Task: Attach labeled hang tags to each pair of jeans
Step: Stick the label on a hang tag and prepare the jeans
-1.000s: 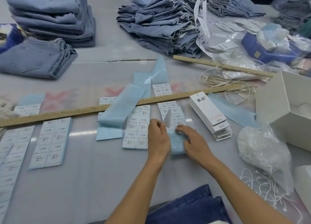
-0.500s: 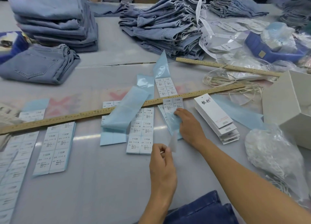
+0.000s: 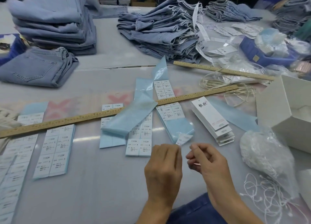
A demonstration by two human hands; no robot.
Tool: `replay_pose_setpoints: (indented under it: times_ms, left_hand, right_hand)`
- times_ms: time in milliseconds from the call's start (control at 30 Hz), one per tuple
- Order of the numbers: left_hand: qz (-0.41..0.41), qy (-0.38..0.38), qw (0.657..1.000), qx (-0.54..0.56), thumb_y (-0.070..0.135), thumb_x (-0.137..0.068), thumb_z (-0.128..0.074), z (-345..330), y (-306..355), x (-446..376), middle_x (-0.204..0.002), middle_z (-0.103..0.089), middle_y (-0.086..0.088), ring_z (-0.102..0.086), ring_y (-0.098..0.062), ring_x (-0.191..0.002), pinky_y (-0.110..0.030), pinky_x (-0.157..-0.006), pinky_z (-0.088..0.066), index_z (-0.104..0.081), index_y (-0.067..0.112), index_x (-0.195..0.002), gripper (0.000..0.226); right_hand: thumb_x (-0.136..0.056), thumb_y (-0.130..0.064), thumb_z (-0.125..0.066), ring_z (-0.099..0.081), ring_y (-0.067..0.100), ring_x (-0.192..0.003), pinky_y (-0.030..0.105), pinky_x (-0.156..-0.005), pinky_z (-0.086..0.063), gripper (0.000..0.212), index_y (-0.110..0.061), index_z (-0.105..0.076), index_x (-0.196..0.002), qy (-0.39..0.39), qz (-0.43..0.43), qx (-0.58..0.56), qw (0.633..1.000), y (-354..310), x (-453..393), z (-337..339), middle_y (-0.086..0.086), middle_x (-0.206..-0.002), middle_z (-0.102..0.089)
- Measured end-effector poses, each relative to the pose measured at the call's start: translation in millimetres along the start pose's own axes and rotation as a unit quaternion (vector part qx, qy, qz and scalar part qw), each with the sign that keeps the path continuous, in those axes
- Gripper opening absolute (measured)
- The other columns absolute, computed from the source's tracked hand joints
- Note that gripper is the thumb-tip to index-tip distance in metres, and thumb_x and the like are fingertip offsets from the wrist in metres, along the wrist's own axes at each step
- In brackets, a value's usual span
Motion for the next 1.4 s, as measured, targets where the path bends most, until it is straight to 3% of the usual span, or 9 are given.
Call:
replay_pose_setpoints:
  times_ms: [133, 300, 433, 633, 833, 1000, 1133, 1233, 1400]
  left_hand:
    - [-0.156, -0.034, 0.986, -0.053, 0.013, -0.1, -0.063, -0.7, 40.6, 3.3, -0.079, -0.064, -0.002, -0.046, -0.015, -0.07, -0.026, -0.056, -0.04, -0.072, 0.01, -0.086, 0.017]
    - [-0.212, -0.068, 0.974, -0.045, 0.01, -0.093, -0.072, -8.3, 68.3, 6.7, -0.08, -0.067, -0.005, -0.053, -0.018, -0.065, -0.029, -0.05, -0.049, -0.075, 0.008, -0.09, 0.004]
    - [-0.234, -0.082, 0.968, -0.033, 0.011, -0.089, -0.075, -13.5, 95.1, 2.7, -0.081, -0.069, -0.005, -0.056, -0.016, -0.066, -0.025, -0.051, -0.046, -0.074, 0.009, -0.087, 0.003]
    - [-0.286, -0.111, 0.952, 0.008, 0.0, -0.079, -0.073, -23.4, 143.7, 13.4, -0.072, -0.057, -0.003, -0.045, -0.018, -0.059, -0.031, -0.047, -0.038, -0.07, 0.009, -0.079, 0.009]
    - [-0.315, -0.154, 0.936, 0.016, 0.001, -0.075, -0.078, -39.8, 169.6, 28.4, -0.069, -0.058, -0.001, -0.048, -0.016, -0.057, -0.028, -0.046, -0.04, -0.071, 0.011, -0.077, 0.012]
    - [-0.34, -0.183, 0.922, 0.023, 0.001, -0.079, -0.074, -56.7, 175.9, 39.3, -0.071, -0.06, 0.002, -0.051, -0.013, -0.06, -0.024, -0.048, -0.039, -0.073, 0.013, -0.081, 0.012]
    - [-0.274, -0.285, 0.914, 0.087, 0.014, -0.093, -0.067, -87.7, 156.6, 43.3, -0.088, -0.07, 0.003, -0.06, -0.013, -0.077, -0.025, -0.058, -0.053, -0.075, 0.018, -0.099, 0.01]
    - [-0.177, -0.331, 0.917, 0.139, 0.034, -0.104, -0.054, -118.0, 133.5, 15.0, -0.104, -0.074, 0.003, -0.065, -0.014, -0.091, -0.03, -0.072, -0.058, -0.074, 0.021, -0.109, 0.024]
    - [-0.064, -0.355, 0.932, -0.035, 0.028, -0.102, -0.056, -200.7, 78.6, -63.0, -0.129, -0.059, -0.006, -0.051, -0.027, -0.122, -0.042, -0.09, -0.051, -0.061, 0.011, -0.125, 0.029]
  right_hand:
    - [-0.091, -0.018, -0.07, -0.069, 0.018, -0.076, 0.031, -0.071, -0.059, 0.011, -0.008, -0.073, -0.092, 0.053, -0.077, -0.111, 0.989, -8.8, 14.0, 22.1, 0.01, -0.083, -0.074]
    - [-0.087, -0.011, -0.076, -0.07, 0.021, -0.081, 0.028, -0.064, -0.056, 0.007, -0.01, -0.072, -0.092, 0.122, -0.148, -0.19, 0.963, 1.8, 27.6, 53.8, 0.012, -0.087, -0.075]
    - [-0.084, -0.02, -0.081, -0.067, 0.02, -0.073, 0.028, -0.06, -0.056, 0.016, -0.007, -0.072, -0.086, 0.15, -0.194, -0.249, 0.937, 10.5, 37.2, 73.2, 0.005, -0.073, -0.073]
    - [-0.089, -0.007, -0.073, -0.067, 0.022, -0.089, 0.042, -0.088, -0.057, 0.007, -0.01, -0.074, -0.082, 0.148, -0.167, -0.269, 0.937, 8.6, 45.7, 104.5, 0.01, -0.085, -0.073]
    - [-0.088, -0.01, -0.075, -0.074, 0.011, -0.07, 0.032, -0.067, -0.056, 0.004, -0.007, -0.075, -0.089, 0.17, -0.161, -0.279, 0.931, 15.3, 56.7, 127.2, 0.006, -0.08, -0.077]
    - [-0.09, -0.003, -0.07, -0.073, 0.013, -0.071, 0.035, -0.074, -0.057, 0.012, -0.006, -0.075, -0.08, 0.204, -0.154, -0.232, 0.939, 23.9, 50.8, 142.7, 0.007, -0.076, -0.076]
    - [-0.092, -0.001, -0.067, -0.065, 0.022, -0.083, 0.037, -0.08, -0.056, 0.015, -0.006, -0.069, -0.078, 0.267, -0.178, -0.23, 0.919, 46.9, 47.1, 154.8, 0.016, -0.087, -0.068]
    - [-0.093, -0.005, -0.069, -0.058, 0.018, -0.073, 0.032, -0.069, -0.051, 0.014, -0.008, -0.065, -0.079, 0.3, -0.202, -0.271, 0.892, 61.4, 48.0, 168.8, 0.01, -0.078, -0.063]
    - [-0.091, -0.005, -0.071, -0.057, 0.014, -0.067, 0.031, -0.067, -0.051, 0.009, -0.006, -0.069, -0.083, 0.278, -0.171, -0.242, 0.914, 66.5, 61.1, 185.3, 0.002, -0.062, -0.064]
Point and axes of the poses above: each hand's wrist, its own x-axis away from the middle knuckle, its own z-axis out of the back of the hand, y = z × x, the point moved 8 cm from there along -x, towards the middle knuckle
